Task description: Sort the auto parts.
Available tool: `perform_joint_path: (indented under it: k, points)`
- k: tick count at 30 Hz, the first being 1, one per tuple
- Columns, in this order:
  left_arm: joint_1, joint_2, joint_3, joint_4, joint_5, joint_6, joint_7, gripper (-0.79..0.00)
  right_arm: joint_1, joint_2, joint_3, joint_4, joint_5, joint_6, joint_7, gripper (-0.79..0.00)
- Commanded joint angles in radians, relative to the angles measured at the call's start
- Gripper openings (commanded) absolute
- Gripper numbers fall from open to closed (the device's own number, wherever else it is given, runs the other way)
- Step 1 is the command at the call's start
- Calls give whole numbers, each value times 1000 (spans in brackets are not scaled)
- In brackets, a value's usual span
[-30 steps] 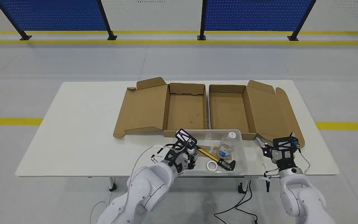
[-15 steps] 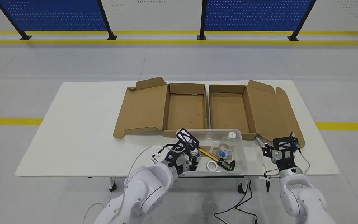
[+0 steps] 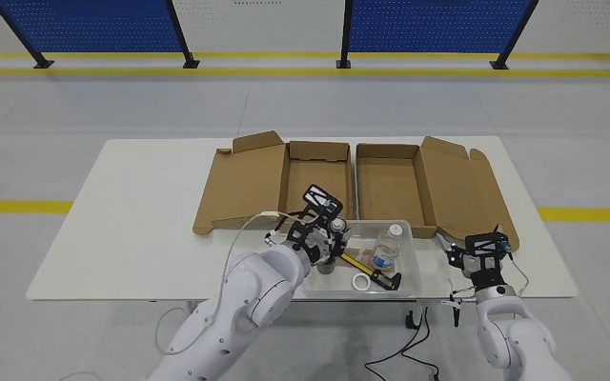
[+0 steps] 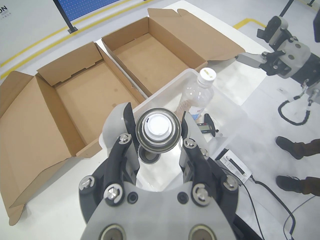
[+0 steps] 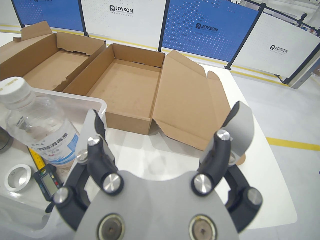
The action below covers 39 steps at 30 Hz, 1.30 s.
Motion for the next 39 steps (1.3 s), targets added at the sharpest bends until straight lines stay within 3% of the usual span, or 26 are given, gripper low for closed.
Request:
perform_joint_path:
  k: [1, 14, 24, 39]
  points:
    - [-42, -7, 3, 51, 8, 14, 25, -785, 0, 0, 0, 0, 0, 0, 0, 0]
    - [-225, -56, 48, 361, -15, 84, 141, -785, 0, 0, 0, 0, 0, 0, 0, 0]
    - [-344, -96, 80, 678, -3, 125, 242, -785, 0, 0, 0, 0, 0, 0, 0, 0]
    - [-420, -151, 121, 972, -21, 135, 359, -785, 0, 0, 0, 0, 0, 0, 0, 0]
